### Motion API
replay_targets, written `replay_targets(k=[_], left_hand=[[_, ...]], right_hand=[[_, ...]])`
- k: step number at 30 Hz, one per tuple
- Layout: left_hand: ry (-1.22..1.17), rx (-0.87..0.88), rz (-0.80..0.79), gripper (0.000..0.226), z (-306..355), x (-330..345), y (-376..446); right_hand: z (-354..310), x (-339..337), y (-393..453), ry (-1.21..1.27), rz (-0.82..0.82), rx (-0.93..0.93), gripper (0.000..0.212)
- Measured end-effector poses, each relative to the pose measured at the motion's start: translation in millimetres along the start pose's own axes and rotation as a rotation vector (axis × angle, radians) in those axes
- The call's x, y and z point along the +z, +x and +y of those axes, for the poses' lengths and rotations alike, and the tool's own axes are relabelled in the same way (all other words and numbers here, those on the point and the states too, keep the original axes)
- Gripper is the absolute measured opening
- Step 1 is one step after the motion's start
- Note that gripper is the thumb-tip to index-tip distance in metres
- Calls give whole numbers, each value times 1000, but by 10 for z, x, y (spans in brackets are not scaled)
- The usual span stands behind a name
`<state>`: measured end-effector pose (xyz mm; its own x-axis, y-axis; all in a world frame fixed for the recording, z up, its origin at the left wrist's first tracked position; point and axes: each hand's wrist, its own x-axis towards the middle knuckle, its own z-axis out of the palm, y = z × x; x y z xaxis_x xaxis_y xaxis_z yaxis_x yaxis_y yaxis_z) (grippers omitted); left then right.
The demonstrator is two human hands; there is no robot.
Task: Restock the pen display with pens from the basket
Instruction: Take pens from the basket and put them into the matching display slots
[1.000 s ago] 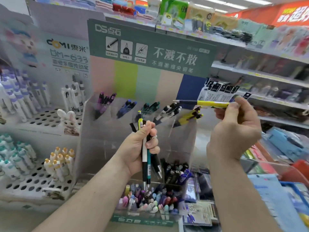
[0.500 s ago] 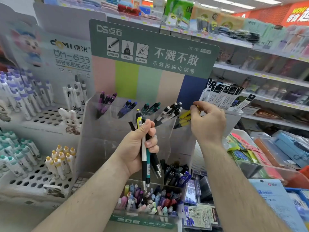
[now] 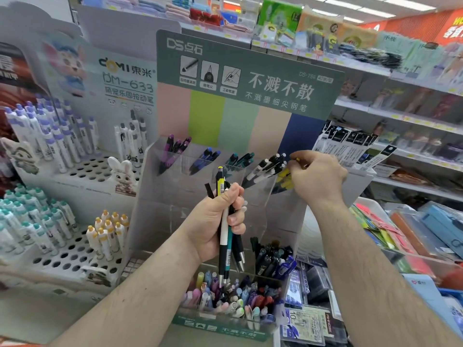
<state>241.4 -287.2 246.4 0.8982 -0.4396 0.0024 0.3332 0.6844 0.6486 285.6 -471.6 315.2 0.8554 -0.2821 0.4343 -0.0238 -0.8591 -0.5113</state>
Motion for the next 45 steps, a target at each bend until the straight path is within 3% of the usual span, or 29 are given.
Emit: replay_targets(k=[3,7,9,11,13,15,18,23,26,31,35,37,40,45], left_hand=[[16,2,9,15,19,-10,-37],[88,0,14,15,34,-45,-63],[162,-7,7,20,30,-66,-63],[239,-17,4,18,17,-85,-69],[328,-24,12,16,9,-93,-92],[408,-35,11,20,11,-94,-129],[450,-65,-4,20,37,-124,-173],[529,-193,-9,16,25,-260,-271],[399,-172,92,9,30,-359,-328],[29,-52,177,24,92,-424,-289],[-172,23,100,13,150,-497,-262],[-218,33,22,30,172,-550,-252],[-239,41,-23,40,174,-567,-251],[-331,19,-26,35,207,-539,-213]], right_hand=[[-7,-15,1,-49,13,11,26],[-85,7,-258,98,287,-93,26],[-243,31,-417,297,185,-120,13],[-424,59,-531,422,-123,-47,4],[-509,134,-594,447,-364,3,14],[-534,210,-644,438,-456,25,23],[-547,241,-698,478,-460,6,17],[-599,183,-612,758,-200,150,24],[-541,101,-527,984,-47,284,24],[-500,253,-652,1221,-55,447,26],[-476,322,-730,1336,-137,568,25],[-471,316,-740,1383,-162,615,27],[-478,319,-761,1355,-156,620,26],[-484,309,-782,1241,-60,488,18]])
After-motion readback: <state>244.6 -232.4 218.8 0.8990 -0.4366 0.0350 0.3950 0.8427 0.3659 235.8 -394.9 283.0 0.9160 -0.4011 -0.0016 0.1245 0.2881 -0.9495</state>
